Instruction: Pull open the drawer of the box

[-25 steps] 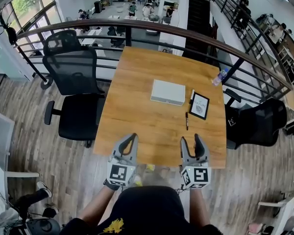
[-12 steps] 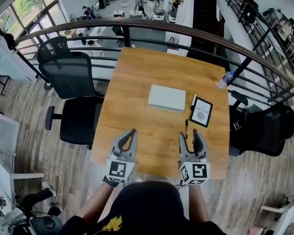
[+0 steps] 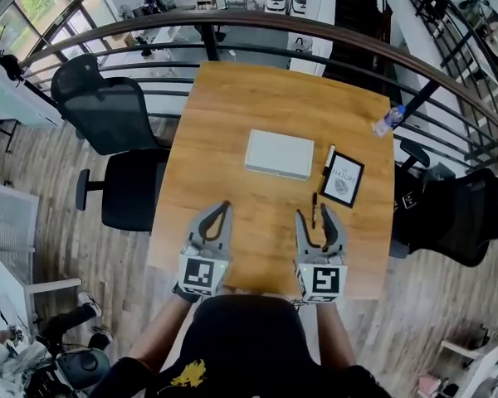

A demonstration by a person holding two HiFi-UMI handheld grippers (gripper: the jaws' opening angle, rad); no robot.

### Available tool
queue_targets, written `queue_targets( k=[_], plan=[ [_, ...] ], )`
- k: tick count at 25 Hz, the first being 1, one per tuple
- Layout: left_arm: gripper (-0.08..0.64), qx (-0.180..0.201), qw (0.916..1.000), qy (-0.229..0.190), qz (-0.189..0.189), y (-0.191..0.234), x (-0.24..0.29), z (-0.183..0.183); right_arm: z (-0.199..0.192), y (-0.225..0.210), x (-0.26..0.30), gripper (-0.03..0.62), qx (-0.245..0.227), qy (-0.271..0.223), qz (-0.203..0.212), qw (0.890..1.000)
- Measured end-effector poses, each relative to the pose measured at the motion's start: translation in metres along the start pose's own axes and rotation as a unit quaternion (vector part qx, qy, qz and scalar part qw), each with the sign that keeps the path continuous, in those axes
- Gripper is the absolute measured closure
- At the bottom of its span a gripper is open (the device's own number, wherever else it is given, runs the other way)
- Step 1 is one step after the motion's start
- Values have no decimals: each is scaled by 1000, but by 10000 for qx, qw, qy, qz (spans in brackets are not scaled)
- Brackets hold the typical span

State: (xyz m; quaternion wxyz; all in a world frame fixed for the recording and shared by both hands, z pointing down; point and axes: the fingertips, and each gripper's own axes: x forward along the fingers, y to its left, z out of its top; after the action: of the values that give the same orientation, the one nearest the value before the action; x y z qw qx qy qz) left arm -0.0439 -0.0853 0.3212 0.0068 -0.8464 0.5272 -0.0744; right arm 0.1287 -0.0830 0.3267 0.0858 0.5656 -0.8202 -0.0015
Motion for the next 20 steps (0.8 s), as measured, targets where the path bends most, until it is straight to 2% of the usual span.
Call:
queue_targets(
  k=[7,13,16,20],
  plan=[
    [541,-139,9998,-31,-145,4,30,-11,-23,-6,25,407,312,207,-100,9992],
    [541,-232,9991,115,-326,18,51,-44,-56,-2,56,408,377,499,-306,9976],
    [541,-144,9985,313,-436,29,61,-67,-73,-2,75,409,552,644,-440,9954],
    [541,-186,9981,375,-458,39,75,-89,-100,-4,101,411,678,838,-597,9924]
  ],
)
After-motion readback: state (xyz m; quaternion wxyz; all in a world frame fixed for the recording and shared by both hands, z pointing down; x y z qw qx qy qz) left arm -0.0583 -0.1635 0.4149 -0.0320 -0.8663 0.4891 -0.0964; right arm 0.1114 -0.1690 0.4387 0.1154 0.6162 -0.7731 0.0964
